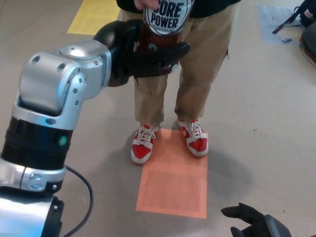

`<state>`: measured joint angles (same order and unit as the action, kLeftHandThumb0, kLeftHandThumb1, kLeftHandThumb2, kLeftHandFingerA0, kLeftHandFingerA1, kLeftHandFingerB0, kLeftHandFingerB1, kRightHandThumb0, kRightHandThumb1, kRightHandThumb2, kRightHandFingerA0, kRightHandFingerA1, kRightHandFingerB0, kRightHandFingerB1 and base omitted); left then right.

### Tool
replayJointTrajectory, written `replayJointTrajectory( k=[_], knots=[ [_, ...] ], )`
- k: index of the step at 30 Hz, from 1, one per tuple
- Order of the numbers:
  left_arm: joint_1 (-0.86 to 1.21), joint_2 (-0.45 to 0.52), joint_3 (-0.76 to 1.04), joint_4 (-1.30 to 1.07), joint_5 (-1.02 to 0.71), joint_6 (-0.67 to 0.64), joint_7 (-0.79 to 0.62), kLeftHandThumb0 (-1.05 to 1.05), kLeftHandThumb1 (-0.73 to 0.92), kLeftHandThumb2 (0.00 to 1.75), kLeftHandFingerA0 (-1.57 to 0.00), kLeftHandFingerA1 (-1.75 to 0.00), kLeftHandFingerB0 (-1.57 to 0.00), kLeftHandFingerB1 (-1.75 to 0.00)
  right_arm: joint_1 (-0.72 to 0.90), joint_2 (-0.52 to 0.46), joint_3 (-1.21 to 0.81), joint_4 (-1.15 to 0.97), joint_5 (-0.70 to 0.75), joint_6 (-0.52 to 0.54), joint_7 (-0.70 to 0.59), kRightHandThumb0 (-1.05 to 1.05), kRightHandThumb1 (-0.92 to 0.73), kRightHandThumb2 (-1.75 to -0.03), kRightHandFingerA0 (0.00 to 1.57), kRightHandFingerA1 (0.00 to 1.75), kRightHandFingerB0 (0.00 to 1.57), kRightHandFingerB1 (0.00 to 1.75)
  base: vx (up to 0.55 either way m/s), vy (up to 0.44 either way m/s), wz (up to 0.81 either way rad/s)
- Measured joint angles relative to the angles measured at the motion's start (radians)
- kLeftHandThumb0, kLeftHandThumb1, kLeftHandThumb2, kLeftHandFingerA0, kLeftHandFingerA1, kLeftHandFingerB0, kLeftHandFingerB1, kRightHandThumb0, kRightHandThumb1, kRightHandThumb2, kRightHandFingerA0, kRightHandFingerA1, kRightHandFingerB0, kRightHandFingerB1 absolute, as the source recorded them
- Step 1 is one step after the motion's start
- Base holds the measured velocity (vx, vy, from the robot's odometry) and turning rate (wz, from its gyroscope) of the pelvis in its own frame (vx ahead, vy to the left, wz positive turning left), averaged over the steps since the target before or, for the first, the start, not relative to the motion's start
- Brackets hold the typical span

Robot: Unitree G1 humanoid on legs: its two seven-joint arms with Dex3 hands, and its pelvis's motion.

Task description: The robot recieved a bottle of protein shake from a person using its left hand and then shake the protein up and down 2 two times and hand it back to the person

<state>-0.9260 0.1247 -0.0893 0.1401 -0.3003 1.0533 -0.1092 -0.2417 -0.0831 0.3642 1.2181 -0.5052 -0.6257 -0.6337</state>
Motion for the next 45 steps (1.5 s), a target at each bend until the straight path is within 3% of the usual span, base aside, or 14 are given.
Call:
replayJointTrajectory(
  k=[1, 3, 4, 6, 7, 9, 10, 11, 14, 22, 31, 39, 41, 45],
  knots=[
    [0.001, 0.0, -0.003, 0.01, 0.008, -0.015, 0.001, -0.72, 0.41, 0.74, 0.0, 0.0, 0.0, 0.0, 0.0, 0.001, 0.0, 0.0, 0.0, 0.0, 0.0, -0.22, -0.78, -0.68, 0.96, 0.57, 0.67, 0.51, 0.0, 0.0, 0.0],
    [0.006, 0.0, -0.008, 0.028, 0.024, -0.049, 0.004, -0.73, 0.51, 0.56, 0.0, 0.0, 0.0, 0.0, 0.0, 0.002, -0.001, 0.0, 0.0, 0.0, 0.003, -0.23, -0.78, -0.68, 0.97, 0.59, 0.67, 0.52, 0.0, 0.0, 0.0],
    [0.009, 0.0, -0.009, 0.033, 0.028, -0.062, 0.006, -0.73, 0.44, 0.8, 0.0, -0.03, 0.0, 0.0, 0.0, 0.002, -0.002, 0.0, 0.001, -0.001, 0.005, -0.23, -0.78, -0.69, 0.96, 0.59, 0.67, 0.52, 0.0, 0.0, 0.0],
    [0.014, -0.002, -0.011, 0.041, 0.042, -0.093, 0.013, -0.73, 0.48, 0.83, 0.0, -0.08, 0.0, -0.06, 0.0, 0.002, -0.004, 0.0, 0.001, -0.001, 0.008, -0.21, -0.77, -0.69, 0.97, 0.59, 0.68, 0.52, 0.0, 0.0, 0.0],
    [0.017, -0.003, -0.012, 0.042, 0.048, -0.109, 0.017, -0.55, 0.66, 0.87, -0.44, -0.54, -0.05, -0.24, 0.0, 0.002, -0.005, 0.0, 0.001, -0.001, 0.009, -0.19, -0.76, -0.7, 0.98, 0.61, 0.68, 0.53, 0.0, 0.0, 0.0],
    [0.027, -0.006, -0.021, 0.035, 0.061, -0.139, 0.028, -0.34, 0.86, 0.67, -0.52, -0.42, -0.17, -0.28, 0.0, 0.003, -0.006, 0.0, 0.001, -0.001, 0.011, -0.21, -0.78, -0.7, 0.97, 0.6, 0.67, 0.53, 0.0, 0.0, 0.0],
    [0.032, -0.008, -0.023, 0.032, 0.065, -0.152, 0.033, -0.27, 0.9, 0.69, -0.92, -0.57, -0.32, -0.33, 0.0, 0.003, -0.006, 0.0, 0.001, -0.001, 0.011, -0.21, -0.78, -0.7, 0.96, 0.6, 0.67, 0.52, 0.0, 0.0, 0.0],
    [0.038, -0.012, -0.025, 0.03, 0.07, -0.168, 0.038, -0.16, 0.84, 0.67, -1.33, -0.83, -0.72, -0.46, 0.0, 0.003, -0.006, 0.0, 0.001, -0.001, 0.012, -0.21, -0.78, -0.69, 0.97, 0.6, 0.67, 0.52, 0.0, 0.0, 0.0],
    [0.056, -0.019, -0.029, 0.022, 0.087, -0.218, 0.054, -0.14, 0.8, 0.7, -1.21, -1.07, -0.9, -0.66, 0.0, 0.004, -0.007, 0.0, 0.001, -0.001, 0.016, -0.22, -0.79, -0.69, 0.97, 0.6, 0.68, 0.52, 0.0, 0.0, 0.0],
    [0.101, -0.02, -0.054, 0.002, 0.141, -0.34, 0.093, -0.17, 0.79, 0.7, -1.07, -1.29, -0.76, -1.08, 0.0, 0.005, -0.016, 0.0, 0.001, -0.001, 0.027, -0.23, -0.78, -0.69, 0.98, 0.6, 0.67, 0.51, 0.0, 0.0, 0.0],
    [0.181, -0.02, -0.082, -0.017, 0.198, -0.478, 0.112, -0.15, 0.8, 0.72, -1.0, -1.23, -0.72, -1.14, -0.004, 0.006, -0.04, 0.0, 0.006, -0.002, 0.059, -0.25, -0.81, -0.68, 0.97, 0.6, 0.67, 0.51, 0.0, 0.0, 0.0],
    [0.377, -0.049, -0.102, -0.049, 0.223, -0.579, 0.109, -0.2, 0.83, 0.69, -1.05, -1.36, -0.68, -1.15, -0.01, 0.007, -0.069, -0.002, 0.023, -0.011, 0.096, -0.23, -0.81, -0.7, 0.97, 0.62, 0.65, 0.53, 0.0, 0.0, 0.0],
    [0.428, -0.059, -0.105, -0.049, 0.222, -0.585, 0.105, -0.2, 0.86, 0.72, -0.88, -1.57, -0.61, -1.18, -0.01, 0.007, -0.071, -0.002, 0.025, -0.013, 0.102, -0.24, -0.8, -0.7, 0.98, 0.63, 0.66, 0.53, 0.0, 0.0, 0.0],
    [0.521, -0.09, -0.086, -0.049, 0.211, -0.593, 0.085, -0.19, 0.84, 0.73, -0.87, -1.56, -0.66, -1.15, -0.011, 0.007, -0.076, -0.002, 0.028, -0.019, 0.109, -0.22, -0.77, -0.71, 0.98, 0.63, 0.67, 0.54, 0.0, 0.0, 0.0]
  ],
)
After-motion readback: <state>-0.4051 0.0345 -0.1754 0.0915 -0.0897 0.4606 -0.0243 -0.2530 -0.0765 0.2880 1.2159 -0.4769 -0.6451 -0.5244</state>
